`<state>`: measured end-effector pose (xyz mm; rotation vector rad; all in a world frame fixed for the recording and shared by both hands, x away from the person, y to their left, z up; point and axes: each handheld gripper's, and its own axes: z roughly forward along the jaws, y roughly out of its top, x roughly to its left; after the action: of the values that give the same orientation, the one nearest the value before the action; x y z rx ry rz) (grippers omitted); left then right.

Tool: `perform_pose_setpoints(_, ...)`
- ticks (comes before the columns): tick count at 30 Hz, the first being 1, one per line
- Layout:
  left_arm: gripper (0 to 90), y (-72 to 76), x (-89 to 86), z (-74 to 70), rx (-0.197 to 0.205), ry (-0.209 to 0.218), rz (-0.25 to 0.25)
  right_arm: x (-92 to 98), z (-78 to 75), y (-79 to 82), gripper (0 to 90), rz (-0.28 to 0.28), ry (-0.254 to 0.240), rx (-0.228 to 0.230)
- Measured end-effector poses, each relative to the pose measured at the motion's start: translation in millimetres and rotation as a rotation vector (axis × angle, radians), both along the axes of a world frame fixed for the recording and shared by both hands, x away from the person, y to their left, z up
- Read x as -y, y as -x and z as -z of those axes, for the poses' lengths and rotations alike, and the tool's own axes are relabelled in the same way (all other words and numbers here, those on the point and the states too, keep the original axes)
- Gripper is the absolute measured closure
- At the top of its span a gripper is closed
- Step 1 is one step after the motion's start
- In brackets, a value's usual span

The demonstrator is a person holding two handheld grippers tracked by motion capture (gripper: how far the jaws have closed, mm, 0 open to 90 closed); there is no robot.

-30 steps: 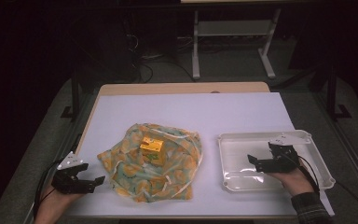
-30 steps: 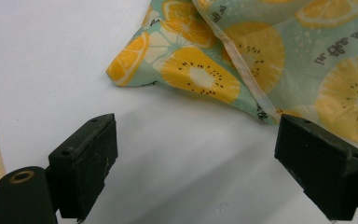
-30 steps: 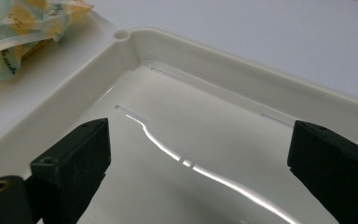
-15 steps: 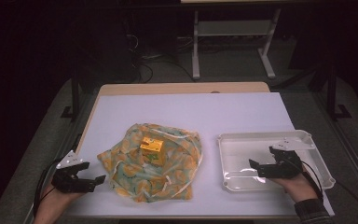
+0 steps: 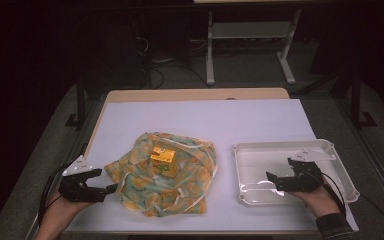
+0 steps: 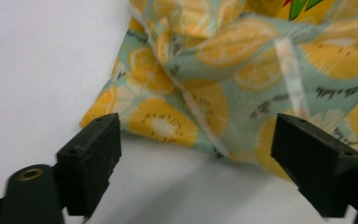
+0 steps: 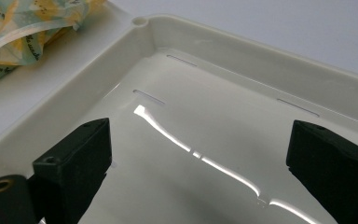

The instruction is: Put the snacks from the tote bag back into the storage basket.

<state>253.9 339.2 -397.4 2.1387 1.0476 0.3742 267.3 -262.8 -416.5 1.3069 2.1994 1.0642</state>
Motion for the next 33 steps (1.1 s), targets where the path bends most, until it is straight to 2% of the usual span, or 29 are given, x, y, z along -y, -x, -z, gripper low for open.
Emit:
perform_pose_setpoints(4, 17.4, -3.4, 5.0, -8.8, 0.020, 0.003, 0.015, -0.5, 0.2, -0.7, 6.1, -0.004, -0.001, 0.001)
perform_pose_setpoints(5, 18.0, -3.6, 6.9, -10.8, 0.022, 0.017, 0.012, -0.8, 0.2, -0.8, 6.1, -0.003, -0.003, -0.002)
perform_pose_setpoints(11, 20.7, -9.0, 11.5, -21.7, 0.044, 0.010, 0.044, -1.0, 0.8, -0.8, 6.1, -0.007, -0.001, -0.002)
perform_pose_setpoints(12, 20.9, -9.5, 12.9, -22.1, 0.045, 0.022, 0.038, -1.1, 0.9, -0.9, 6.1, -0.007, -0.002, -0.002)
perform_pose_setpoints(15, 22.5, -12.4, 14.5, -24.5, 0.045, 0.013, 0.052, -1.0, 1.4, -1.3, 6.1, -0.008, -0.002, -0.003)
perform_pose_setpoints(22, 26.7, -19.3, 22.4, -27.8, 0.041, 0.023, 0.071, -0.4, 1.7, -2.0, 6.1, -0.009, -0.010, -0.009)
perform_pose_setpoints(23, 32.2, -20.0, 23.3, -28.3, 0.043, 0.022, 0.076, -0.4, 1.8, -2.1, 6.1, -0.010, -0.013, -0.009)
perform_pose_setpoints(33, 49.6, -31.1, 40.9, -34.6, 0.047, 0.044, 0.106, -0.4, 2.6, -2.8, 6.1, -0.010, -0.007, -0.007)
